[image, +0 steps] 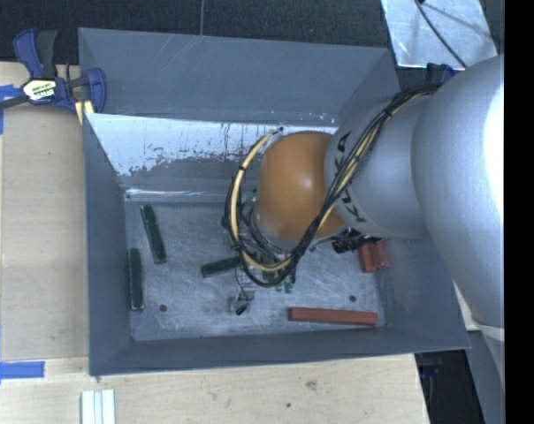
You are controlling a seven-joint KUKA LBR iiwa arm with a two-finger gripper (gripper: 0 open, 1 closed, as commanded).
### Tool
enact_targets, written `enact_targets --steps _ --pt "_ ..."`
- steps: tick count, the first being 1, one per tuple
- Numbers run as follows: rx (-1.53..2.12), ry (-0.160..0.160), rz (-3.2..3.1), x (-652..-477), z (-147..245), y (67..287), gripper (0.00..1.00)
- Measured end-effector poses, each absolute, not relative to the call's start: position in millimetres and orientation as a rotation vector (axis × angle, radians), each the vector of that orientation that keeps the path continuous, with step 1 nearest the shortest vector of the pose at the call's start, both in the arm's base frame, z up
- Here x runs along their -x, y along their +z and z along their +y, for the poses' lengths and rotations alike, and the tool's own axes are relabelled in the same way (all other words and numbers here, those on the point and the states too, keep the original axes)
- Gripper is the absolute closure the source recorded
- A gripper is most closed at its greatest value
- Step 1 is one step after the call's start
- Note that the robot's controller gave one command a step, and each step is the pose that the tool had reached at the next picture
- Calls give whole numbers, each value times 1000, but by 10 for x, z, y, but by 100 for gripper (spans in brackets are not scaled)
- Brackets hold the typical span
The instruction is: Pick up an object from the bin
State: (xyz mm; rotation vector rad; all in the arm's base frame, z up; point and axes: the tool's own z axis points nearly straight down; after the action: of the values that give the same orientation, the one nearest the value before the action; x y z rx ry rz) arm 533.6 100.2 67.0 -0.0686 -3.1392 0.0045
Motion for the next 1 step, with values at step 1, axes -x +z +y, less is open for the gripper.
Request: enact_targets --steps 1 --pt "64 -2 -3146 -5349 1040 721 100"
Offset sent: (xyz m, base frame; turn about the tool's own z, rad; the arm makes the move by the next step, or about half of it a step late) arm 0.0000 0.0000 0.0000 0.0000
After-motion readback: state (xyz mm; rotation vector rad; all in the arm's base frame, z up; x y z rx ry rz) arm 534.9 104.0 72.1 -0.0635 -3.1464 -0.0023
